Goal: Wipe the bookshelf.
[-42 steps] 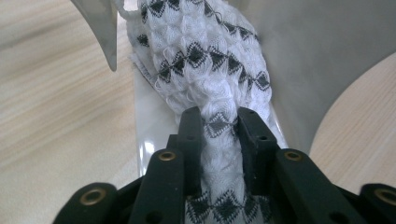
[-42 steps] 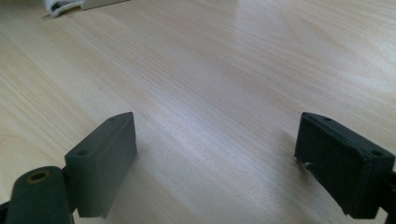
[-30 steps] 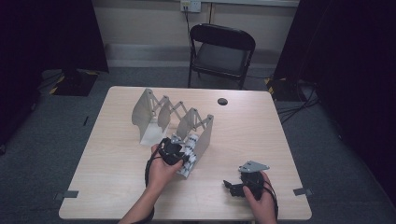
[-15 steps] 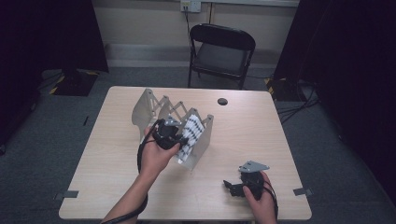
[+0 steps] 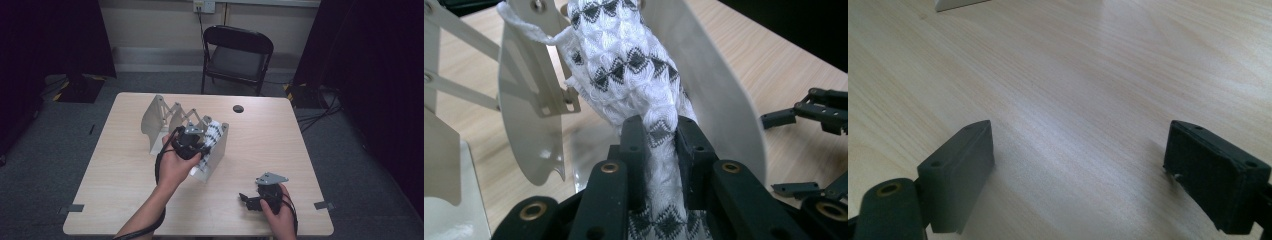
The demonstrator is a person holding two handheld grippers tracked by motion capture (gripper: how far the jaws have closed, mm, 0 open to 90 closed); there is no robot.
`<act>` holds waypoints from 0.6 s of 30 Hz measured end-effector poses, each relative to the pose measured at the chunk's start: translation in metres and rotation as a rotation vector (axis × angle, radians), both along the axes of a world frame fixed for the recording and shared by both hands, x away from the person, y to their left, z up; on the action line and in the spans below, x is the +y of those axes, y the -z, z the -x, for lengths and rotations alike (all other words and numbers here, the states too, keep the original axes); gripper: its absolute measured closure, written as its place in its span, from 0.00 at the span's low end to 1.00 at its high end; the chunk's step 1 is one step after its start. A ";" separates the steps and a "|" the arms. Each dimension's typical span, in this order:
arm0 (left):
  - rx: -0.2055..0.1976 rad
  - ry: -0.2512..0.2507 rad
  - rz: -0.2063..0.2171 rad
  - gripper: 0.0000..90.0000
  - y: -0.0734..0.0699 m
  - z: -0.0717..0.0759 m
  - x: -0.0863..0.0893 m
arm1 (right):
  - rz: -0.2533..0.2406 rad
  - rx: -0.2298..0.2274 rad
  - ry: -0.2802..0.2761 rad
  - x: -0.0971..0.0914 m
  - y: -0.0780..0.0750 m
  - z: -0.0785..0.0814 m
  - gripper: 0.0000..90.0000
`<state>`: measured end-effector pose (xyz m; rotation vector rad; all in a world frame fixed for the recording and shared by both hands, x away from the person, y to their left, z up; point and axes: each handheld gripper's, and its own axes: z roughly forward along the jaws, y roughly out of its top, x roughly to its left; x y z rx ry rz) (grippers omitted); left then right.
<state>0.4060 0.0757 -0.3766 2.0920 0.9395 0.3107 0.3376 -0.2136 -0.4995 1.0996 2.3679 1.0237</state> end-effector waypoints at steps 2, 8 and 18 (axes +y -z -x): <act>0.013 -0.004 -0.002 0.85 0.007 -0.001 0.000 | 0.000 0.000 0.000 0.000 0.000 0.000 0.13; 0.052 -0.015 -0.002 0.85 0.033 -0.003 -0.002 | 0.001 -0.001 0.000 0.000 0.000 0.000 0.13; 0.108 -0.025 -0.038 0.85 0.072 -0.002 -0.003 | 0.001 0.000 0.000 0.000 0.000 0.000 0.13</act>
